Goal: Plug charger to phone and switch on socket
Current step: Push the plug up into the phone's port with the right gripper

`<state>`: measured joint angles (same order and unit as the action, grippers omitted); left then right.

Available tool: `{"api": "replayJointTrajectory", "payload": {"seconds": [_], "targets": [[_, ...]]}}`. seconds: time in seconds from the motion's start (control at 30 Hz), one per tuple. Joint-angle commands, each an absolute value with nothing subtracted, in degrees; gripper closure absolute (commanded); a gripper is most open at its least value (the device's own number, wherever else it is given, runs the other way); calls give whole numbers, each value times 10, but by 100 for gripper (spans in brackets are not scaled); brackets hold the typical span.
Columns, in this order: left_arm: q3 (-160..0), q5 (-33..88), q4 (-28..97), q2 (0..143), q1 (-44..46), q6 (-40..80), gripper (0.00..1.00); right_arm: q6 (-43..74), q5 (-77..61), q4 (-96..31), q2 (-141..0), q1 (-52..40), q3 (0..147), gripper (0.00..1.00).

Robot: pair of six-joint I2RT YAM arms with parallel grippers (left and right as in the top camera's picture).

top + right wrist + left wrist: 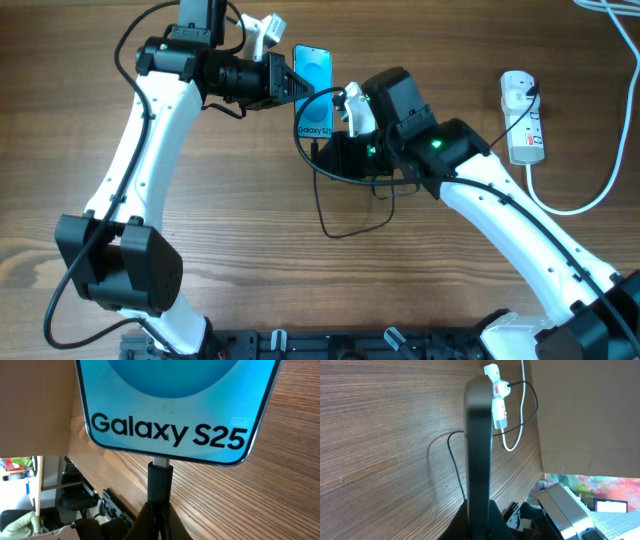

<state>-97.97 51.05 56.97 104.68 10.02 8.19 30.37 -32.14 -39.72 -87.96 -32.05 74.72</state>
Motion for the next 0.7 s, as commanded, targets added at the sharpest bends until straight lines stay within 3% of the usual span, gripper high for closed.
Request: {"api": "replayJointTrajectory", "payload": {"seconds": [0.0, 0.67], "targets": [[-982, 529, 598, 1040, 108, 64, 96, 296, -278, -367, -871, -300, 759, 96], [-982, 531, 605, 1040, 108, 47, 96, 317, -285, -353, -871, -297, 763, 96]]}}
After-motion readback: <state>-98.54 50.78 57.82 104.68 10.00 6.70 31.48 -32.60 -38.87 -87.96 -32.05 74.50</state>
